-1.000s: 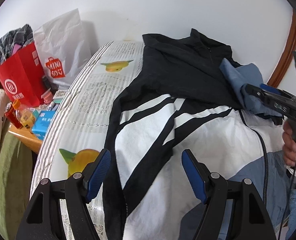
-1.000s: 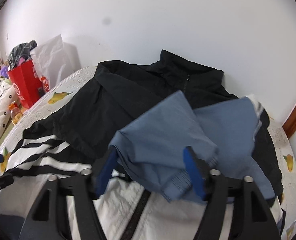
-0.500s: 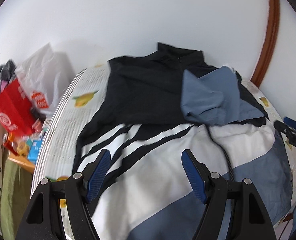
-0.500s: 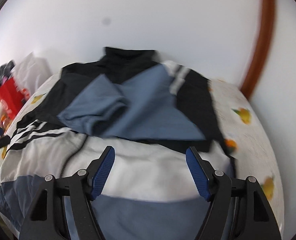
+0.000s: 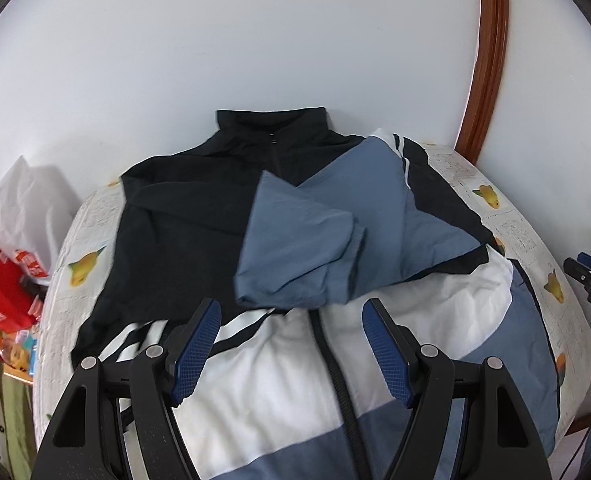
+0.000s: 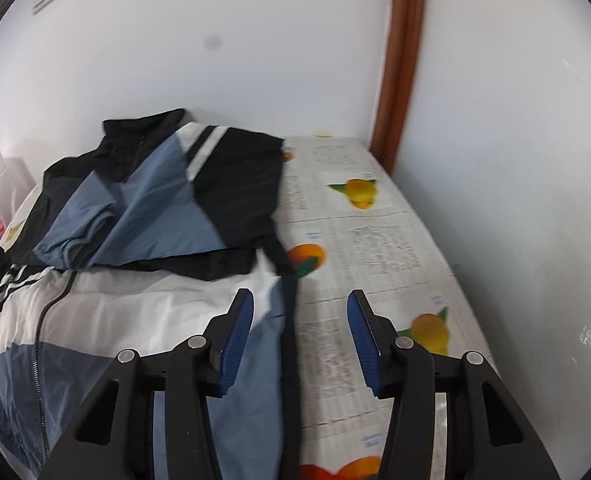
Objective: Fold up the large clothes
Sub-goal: 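Grasp the blue-grey sleeve cuff with the left gripper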
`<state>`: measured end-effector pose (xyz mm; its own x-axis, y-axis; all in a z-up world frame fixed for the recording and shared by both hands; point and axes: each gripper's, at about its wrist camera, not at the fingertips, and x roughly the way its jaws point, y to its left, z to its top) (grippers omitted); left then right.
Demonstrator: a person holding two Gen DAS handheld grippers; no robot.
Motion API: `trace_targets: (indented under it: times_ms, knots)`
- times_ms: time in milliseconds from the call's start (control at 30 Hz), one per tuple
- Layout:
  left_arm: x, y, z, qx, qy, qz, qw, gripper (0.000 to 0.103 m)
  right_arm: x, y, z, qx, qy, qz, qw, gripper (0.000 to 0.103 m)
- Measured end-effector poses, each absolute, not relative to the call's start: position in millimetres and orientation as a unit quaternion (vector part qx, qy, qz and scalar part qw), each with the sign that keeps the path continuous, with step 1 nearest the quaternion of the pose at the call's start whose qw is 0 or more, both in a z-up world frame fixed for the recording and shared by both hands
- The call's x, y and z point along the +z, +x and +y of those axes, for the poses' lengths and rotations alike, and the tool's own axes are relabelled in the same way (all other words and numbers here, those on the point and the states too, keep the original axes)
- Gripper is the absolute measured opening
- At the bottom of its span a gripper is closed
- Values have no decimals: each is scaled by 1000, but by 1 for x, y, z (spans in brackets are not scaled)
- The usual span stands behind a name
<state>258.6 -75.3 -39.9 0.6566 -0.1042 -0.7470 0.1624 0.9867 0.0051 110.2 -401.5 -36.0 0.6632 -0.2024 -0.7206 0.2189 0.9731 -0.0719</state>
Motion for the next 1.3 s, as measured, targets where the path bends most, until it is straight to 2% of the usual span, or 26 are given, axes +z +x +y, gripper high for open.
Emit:
trace_targets:
  times_ms: [467,1133,1167,1267,1300]
  knots:
    - [-86,323,-120,-83,43,450,888,71,-64,137,-446,-126,34,407,904,48]
    - [-135,367,-128,-81,48,491,866,68,-92,186,-447,-109,44,429,896,48]
    - [-135,367,-128,-80,48,491,866,67,-93,186,-447,-110,45,430,895,48]
    - [-133,367,-128,-73,57,486,869,48,-94,188,-447,-111,50,433,893,48]
    - [-132,366,-128,-74,62,485,869,37,-94,188,-447,-112,51,433,893,48]
